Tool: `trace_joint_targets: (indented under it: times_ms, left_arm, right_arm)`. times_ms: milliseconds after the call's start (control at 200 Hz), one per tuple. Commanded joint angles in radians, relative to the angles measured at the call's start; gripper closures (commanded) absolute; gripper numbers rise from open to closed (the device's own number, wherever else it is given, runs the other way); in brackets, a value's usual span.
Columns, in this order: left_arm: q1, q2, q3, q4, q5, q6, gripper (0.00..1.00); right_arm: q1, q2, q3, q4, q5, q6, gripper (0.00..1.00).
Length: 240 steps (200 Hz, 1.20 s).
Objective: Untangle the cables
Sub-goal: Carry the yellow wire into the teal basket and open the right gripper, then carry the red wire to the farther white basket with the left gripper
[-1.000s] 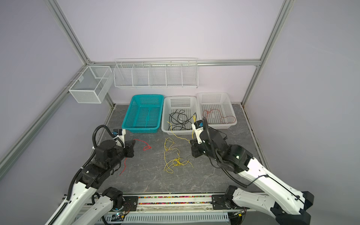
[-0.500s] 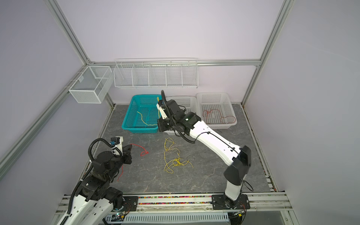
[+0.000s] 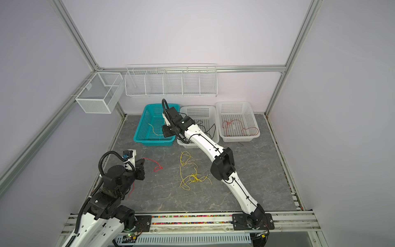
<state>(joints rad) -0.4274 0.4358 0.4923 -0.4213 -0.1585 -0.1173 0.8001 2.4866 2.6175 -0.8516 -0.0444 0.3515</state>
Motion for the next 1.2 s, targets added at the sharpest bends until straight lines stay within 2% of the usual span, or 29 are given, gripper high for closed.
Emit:
trace_joint_targets:
  times_ms: [0, 215, 425, 550, 705, 955, 1075, 1145, 1165, 1195]
  left_arm:
    - [0.0, -0.008, 0.015, 0.015, -0.013, 0.027, 1.0]
    - [-0.001, -0.01, 0.014, 0.016, -0.011, 0.027, 1.0]
    - [0.0, -0.008, 0.012, 0.015, -0.012, 0.028, 1.0]
    - [0.0, -0.009, 0.011, 0.015, -0.012, 0.027, 1.0]
    - [-0.001, -0.005, 0.008, 0.018, -0.013, 0.028, 1.0]
    - [-0.006, 0.001, 0.006, 0.019, -0.011, 0.033, 1.0]
    - [-0.024, 0.009, 0.011, 0.022, -0.01, 0.042, 1.0]
    - [-0.037, 0.016, 0.014, 0.025, -0.007, 0.044, 1.0]
    - [-0.039, 0.019, 0.015, 0.027, -0.007, 0.045, 1.0]
    - [-0.043, 0.023, 0.018, 0.029, -0.005, 0.047, 1.0]
  right_arm:
    - [-0.001, 0.02, 0.02, 0.032, -0.035, 0.01, 0.93]
    - [-0.003, 0.063, 0.039, 0.012, -0.039, 0.0, 0.83]
    - [-0.002, 0.047, 0.039, -0.014, -0.029, -0.03, 0.62]
    - [-0.001, 0.003, 0.04, -0.038, 0.019, -0.061, 0.49]
    - [-0.002, -0.08, 0.021, -0.066, 0.041, -0.108, 0.4]
    - [0.003, -0.351, -0.195, -0.047, 0.079, -0.146, 0.33]
    - [0.005, -0.552, -0.395, 0.003, 0.141, -0.149, 0.27]
    - [0.005, -0.692, -0.552, 0.055, 0.187, -0.143, 0.2]
    - [0.006, -0.735, -0.6, 0.07, 0.199, -0.142, 0.12]
    - [0.006, -0.801, -0.677, 0.101, 0.219, -0.139, 0.06]
